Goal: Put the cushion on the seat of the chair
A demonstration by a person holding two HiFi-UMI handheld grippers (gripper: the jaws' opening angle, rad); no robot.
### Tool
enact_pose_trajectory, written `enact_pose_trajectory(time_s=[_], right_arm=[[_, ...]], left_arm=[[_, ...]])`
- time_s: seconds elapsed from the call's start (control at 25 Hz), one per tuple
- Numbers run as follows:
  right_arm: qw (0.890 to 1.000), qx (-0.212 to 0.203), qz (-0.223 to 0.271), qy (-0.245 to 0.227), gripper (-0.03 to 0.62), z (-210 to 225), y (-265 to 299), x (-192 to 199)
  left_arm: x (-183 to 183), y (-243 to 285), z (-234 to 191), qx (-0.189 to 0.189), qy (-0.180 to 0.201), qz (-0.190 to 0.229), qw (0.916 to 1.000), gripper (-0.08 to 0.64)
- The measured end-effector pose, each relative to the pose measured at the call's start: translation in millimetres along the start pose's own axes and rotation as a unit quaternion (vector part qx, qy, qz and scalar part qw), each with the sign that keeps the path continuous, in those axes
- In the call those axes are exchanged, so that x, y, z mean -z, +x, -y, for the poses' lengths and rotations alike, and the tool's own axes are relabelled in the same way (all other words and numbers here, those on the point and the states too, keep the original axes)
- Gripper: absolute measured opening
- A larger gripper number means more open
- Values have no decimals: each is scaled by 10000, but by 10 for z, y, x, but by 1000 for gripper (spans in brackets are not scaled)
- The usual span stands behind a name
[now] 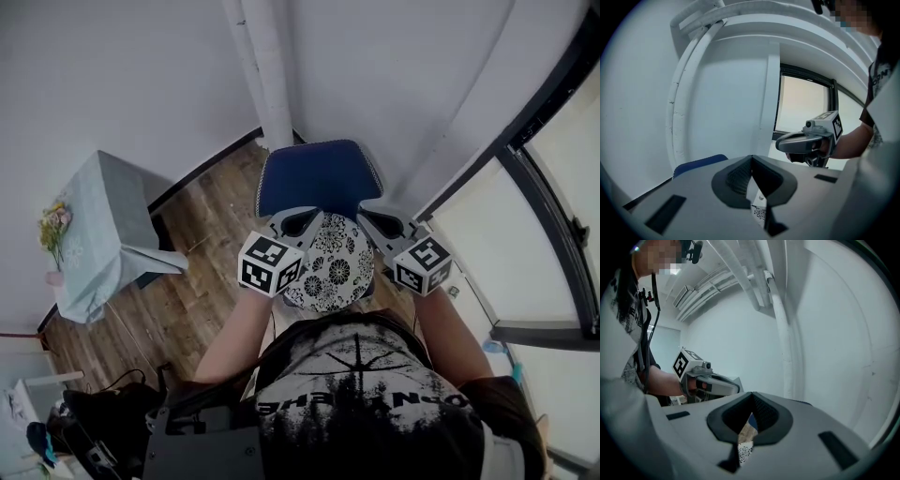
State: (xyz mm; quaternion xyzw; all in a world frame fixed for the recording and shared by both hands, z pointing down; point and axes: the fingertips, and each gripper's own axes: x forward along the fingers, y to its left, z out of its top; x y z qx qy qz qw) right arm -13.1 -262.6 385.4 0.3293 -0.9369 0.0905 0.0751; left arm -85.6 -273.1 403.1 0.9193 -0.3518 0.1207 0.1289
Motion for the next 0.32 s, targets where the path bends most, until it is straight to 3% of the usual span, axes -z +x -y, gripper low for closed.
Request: enact_pose_trajectory(time_s=[0.32], right_arm=[[10000,-64,-49,-45,18,-91,87,37]], left_arm=[[12,-80,13,-35,67,22,10000,14]])
